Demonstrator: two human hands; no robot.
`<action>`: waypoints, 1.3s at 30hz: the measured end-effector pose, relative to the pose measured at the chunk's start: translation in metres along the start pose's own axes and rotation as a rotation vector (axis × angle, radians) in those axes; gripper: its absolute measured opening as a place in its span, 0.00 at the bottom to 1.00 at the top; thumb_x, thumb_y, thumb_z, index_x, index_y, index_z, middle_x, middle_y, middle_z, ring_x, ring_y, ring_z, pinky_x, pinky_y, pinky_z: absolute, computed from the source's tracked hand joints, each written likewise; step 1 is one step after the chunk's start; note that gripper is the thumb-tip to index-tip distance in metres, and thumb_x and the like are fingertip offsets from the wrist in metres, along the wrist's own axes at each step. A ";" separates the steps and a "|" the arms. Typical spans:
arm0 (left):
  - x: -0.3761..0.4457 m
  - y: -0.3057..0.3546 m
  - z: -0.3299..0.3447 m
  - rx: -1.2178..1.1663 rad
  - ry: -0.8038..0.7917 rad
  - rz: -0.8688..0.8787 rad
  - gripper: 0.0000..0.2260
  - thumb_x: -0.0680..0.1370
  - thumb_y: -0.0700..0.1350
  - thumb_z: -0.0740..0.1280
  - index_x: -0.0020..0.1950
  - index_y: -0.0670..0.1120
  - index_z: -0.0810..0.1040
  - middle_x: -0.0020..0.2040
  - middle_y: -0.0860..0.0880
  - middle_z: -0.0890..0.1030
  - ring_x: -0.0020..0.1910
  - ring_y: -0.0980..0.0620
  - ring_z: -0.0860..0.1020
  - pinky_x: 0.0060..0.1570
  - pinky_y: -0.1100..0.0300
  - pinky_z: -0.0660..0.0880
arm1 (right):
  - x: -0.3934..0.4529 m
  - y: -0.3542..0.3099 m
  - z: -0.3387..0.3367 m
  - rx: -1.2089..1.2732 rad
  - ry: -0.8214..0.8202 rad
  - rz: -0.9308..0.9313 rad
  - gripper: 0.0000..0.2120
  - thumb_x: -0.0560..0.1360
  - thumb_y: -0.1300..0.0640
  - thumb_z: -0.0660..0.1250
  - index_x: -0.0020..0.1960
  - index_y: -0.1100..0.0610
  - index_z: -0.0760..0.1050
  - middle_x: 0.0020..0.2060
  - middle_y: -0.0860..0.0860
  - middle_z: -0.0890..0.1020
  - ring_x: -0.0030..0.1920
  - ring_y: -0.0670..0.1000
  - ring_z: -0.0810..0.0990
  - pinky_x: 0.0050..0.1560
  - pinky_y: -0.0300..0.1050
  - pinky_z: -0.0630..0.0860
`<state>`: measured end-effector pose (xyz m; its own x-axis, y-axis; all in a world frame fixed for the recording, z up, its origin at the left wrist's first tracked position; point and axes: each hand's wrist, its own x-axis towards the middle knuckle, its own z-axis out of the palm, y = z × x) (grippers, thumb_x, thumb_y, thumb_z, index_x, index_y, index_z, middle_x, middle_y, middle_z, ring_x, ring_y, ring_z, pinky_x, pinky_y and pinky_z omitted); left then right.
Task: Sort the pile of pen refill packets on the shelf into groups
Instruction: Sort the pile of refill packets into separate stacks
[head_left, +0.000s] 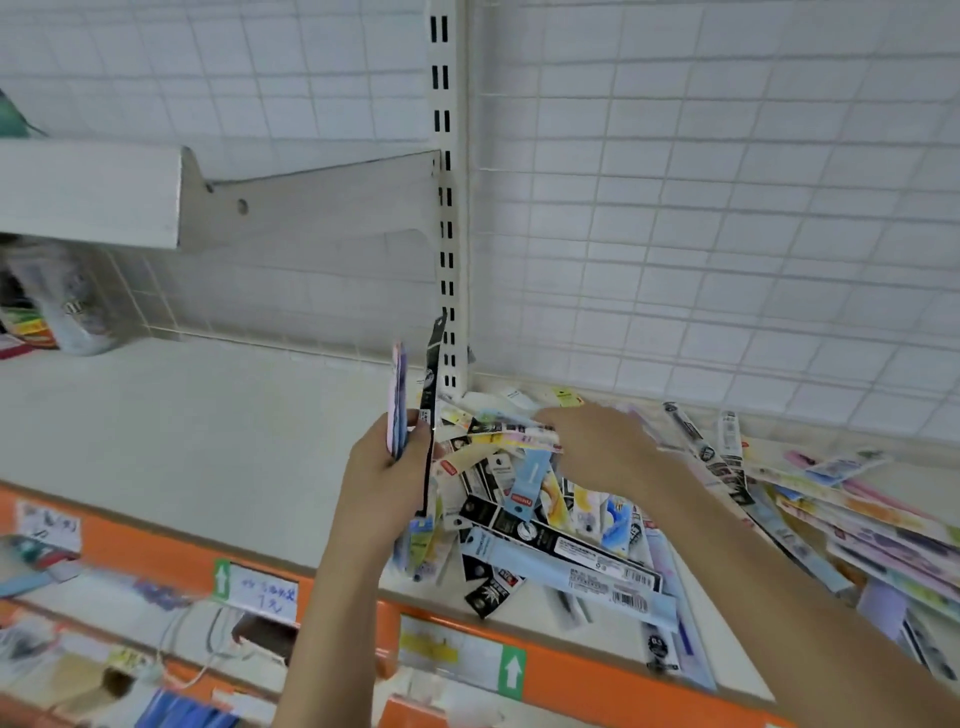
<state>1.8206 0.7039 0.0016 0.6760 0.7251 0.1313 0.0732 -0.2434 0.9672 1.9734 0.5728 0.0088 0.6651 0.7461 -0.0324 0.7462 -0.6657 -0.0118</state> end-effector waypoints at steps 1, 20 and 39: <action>-0.001 -0.001 -0.002 -0.013 0.003 -0.007 0.10 0.81 0.42 0.60 0.47 0.37 0.76 0.28 0.50 0.71 0.18 0.61 0.65 0.20 0.74 0.63 | 0.005 -0.001 0.003 -0.011 -0.059 -0.054 0.28 0.73 0.64 0.60 0.71 0.48 0.64 0.51 0.53 0.81 0.47 0.53 0.79 0.29 0.39 0.65; -0.005 -0.004 0.009 -0.088 -0.047 -0.052 0.08 0.80 0.43 0.60 0.42 0.51 0.72 0.36 0.48 0.78 0.37 0.49 0.79 0.44 0.52 0.76 | -0.022 0.021 -0.005 -0.006 0.188 -0.009 0.16 0.77 0.56 0.62 0.65 0.51 0.72 0.57 0.50 0.78 0.58 0.53 0.76 0.44 0.42 0.68; -0.009 -0.010 0.011 0.125 -0.027 0.071 0.11 0.78 0.53 0.63 0.39 0.48 0.71 0.31 0.50 0.68 0.30 0.52 0.67 0.32 0.59 0.65 | -0.068 -0.009 0.019 0.177 0.007 -0.007 0.29 0.71 0.35 0.65 0.66 0.50 0.68 0.47 0.47 0.80 0.47 0.50 0.78 0.43 0.44 0.74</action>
<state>1.8224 0.6924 -0.0113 0.7018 0.6862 0.1913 0.1136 -0.3729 0.9209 1.9208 0.5275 -0.0077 0.6603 0.7506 -0.0243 0.7344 -0.6522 -0.1877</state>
